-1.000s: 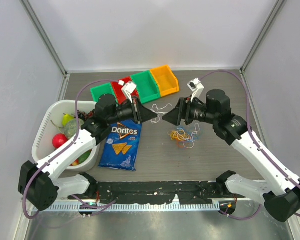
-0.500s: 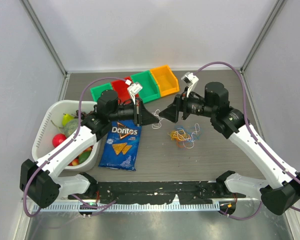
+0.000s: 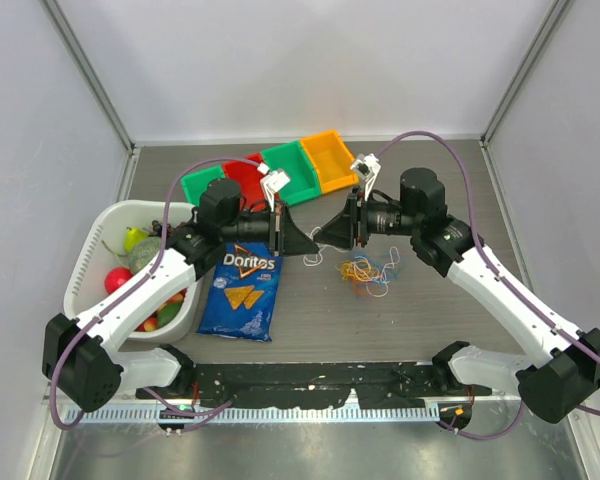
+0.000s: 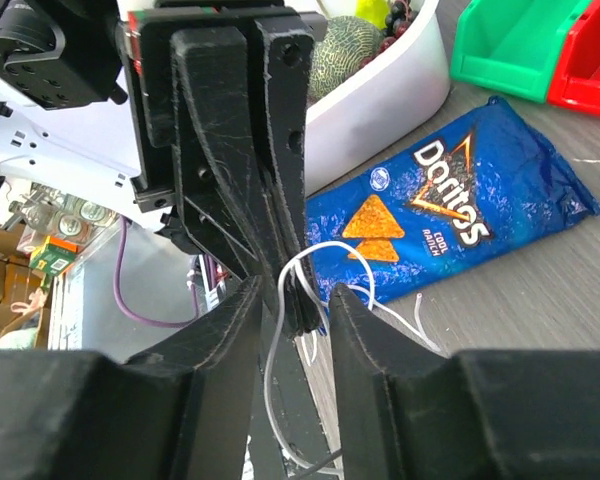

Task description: Untangle the cables

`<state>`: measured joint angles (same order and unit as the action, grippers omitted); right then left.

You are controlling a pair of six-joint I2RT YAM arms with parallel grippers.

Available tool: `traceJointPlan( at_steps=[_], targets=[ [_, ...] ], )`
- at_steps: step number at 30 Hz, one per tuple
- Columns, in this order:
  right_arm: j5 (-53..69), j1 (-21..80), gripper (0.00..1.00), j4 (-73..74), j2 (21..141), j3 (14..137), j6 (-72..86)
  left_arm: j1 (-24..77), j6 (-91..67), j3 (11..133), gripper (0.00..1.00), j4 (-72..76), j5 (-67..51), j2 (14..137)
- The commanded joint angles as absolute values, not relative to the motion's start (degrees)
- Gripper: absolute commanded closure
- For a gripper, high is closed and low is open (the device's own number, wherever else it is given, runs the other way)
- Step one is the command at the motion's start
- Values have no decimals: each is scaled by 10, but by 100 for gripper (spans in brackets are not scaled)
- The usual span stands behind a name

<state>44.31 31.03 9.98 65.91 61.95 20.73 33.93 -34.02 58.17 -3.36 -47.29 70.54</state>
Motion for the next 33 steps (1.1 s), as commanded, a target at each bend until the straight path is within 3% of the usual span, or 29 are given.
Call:
traceJointPlan(
  at_steps=[1,5,7,8,10,11,14,18,20,24,27,33],
  targets=[
    [465,313,64,74,659,613,199,337,-343,601,100,-21,-500,701],
    [467,313,69,74,660,611,197,337,-347,601,100,-16,-504,704],
    [465,312,85,71,662,610,198,337,-349,602,100,-14,-510,706],
    [462,312,99,69,660,611,199,337,-349,602,100,-11,-512,707],
    [452,312,99,51,655,601,211,337,-349,602,100,-10,-517,708],
    [446,312,99,43,651,597,222,337,-347,604,91,-14,-519,708],
    [390,312,99,14,635,578,237,331,-340,587,48,-13,-502,683],
    [325,313,99,4,640,577,263,318,-309,559,14,-55,-397,623],
    [284,312,99,4,654,590,262,316,-294,562,0,-105,-264,587],
    [147,310,99,42,710,643,261,316,-297,583,0,-200,19,532],
    [27,304,99,69,796,707,257,316,-275,624,0,-217,37,557],
    [-22,242,99,65,991,845,272,315,-268,684,0,-165,3,628]
  ],
)
